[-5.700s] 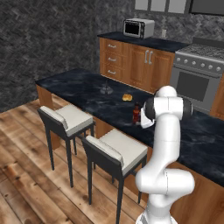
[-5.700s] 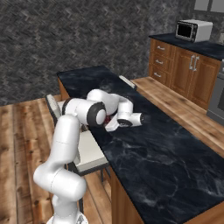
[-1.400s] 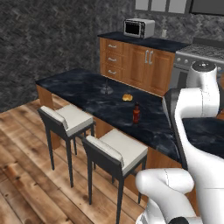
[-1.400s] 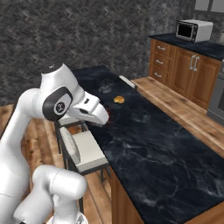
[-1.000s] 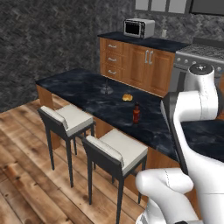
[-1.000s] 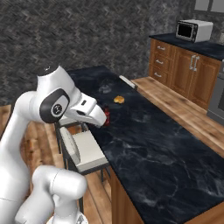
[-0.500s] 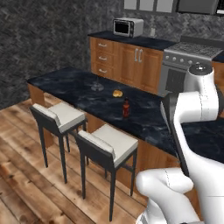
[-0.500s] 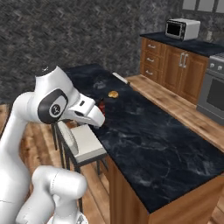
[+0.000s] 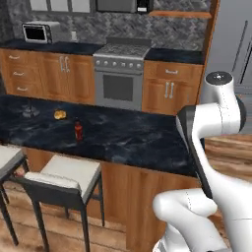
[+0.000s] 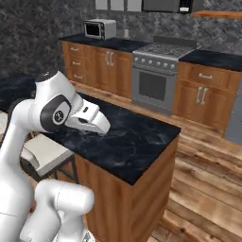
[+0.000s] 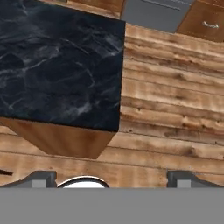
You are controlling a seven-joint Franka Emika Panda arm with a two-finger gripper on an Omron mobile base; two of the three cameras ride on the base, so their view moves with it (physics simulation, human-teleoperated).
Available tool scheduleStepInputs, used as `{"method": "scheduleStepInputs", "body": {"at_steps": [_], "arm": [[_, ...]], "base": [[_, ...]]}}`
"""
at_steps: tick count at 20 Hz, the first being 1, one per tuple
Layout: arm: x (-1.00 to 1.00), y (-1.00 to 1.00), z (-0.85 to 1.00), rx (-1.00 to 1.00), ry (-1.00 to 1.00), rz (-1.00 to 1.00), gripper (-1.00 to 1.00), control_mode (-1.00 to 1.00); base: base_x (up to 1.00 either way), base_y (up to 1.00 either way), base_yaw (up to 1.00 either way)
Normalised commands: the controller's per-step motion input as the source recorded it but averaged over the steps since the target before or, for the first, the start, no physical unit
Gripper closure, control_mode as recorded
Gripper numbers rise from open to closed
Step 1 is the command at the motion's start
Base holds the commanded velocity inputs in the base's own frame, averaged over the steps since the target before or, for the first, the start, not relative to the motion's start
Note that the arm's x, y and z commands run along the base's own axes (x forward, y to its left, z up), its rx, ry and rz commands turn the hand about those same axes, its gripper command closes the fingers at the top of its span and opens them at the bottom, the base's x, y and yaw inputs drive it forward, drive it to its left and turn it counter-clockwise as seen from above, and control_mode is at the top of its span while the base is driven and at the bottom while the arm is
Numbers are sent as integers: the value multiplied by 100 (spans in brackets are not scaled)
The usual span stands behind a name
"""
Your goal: Move the condiment bottle and ketchup from the cabinet to the dining counter.
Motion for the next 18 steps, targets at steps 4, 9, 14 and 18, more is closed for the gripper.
{"method": "scheduleStepInputs", "body": {"at_steps": [4, 9, 14, 18], "arm": [[0, 0, 0, 0, 0, 0, -100, 100], [0, 0, 0, 0, 0, 0, -100, 100], [0, 0, 0, 0, 0, 0, -100, 100], [0, 0, 0, 0, 0, 0, -100, 100]], "base": [[0, 16, -89], [0, 16, -90], [0, 10, -96], [0, 7, -99]]}}
